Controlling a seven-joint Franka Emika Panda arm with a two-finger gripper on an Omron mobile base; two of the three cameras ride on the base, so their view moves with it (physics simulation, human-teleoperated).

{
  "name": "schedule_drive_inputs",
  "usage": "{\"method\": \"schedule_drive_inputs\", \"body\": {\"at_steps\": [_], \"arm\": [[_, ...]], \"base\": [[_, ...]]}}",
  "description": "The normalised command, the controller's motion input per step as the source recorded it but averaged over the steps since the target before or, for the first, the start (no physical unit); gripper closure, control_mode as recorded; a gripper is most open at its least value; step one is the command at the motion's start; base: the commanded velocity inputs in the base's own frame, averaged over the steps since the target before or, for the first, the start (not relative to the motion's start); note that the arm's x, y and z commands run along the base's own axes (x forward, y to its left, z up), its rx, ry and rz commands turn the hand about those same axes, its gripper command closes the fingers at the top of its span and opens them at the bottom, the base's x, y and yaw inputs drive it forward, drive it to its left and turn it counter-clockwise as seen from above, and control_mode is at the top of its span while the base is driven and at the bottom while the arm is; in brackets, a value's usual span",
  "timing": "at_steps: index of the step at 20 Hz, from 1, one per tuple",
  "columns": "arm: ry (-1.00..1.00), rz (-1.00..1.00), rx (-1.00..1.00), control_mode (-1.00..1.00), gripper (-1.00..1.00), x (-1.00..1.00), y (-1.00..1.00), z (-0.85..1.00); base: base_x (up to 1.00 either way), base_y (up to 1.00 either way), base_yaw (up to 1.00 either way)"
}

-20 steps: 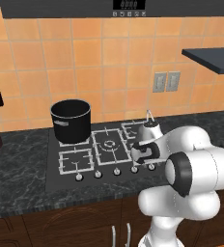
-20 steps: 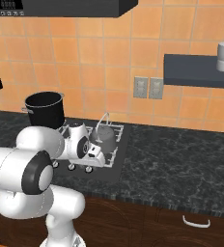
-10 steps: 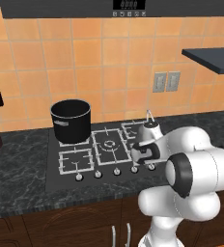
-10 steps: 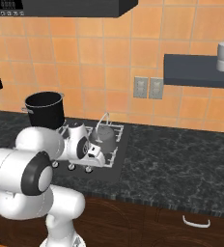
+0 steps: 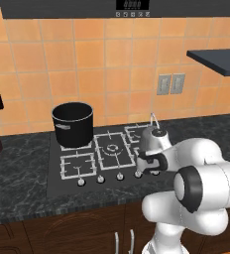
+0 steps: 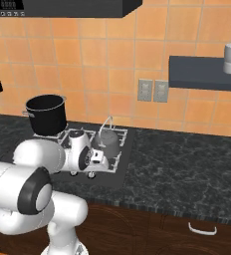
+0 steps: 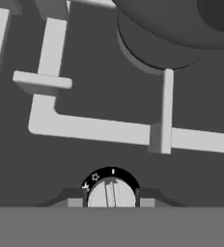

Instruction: Pick the kettle from the counter and place it on a stove burner. Then turn the burner on.

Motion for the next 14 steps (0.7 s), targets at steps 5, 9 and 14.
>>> {"method": "schedule_drive_inputs", "body": {"at_steps": [5,9,14], "arm": [[-0.01,0.25,0.00,-1.00,1.00,0.00,0.00,0.00],[0.00,0.25,0.00,-1.00,1.00,0.00,0.00,0.00],[0.00,0.26,0.00,-1.00,1.00,0.00,0.00,0.00]], "base": [[0.00,0.00,0.00],[0.00,0.00,0.00],[0.00,0.00,0.00]]}}
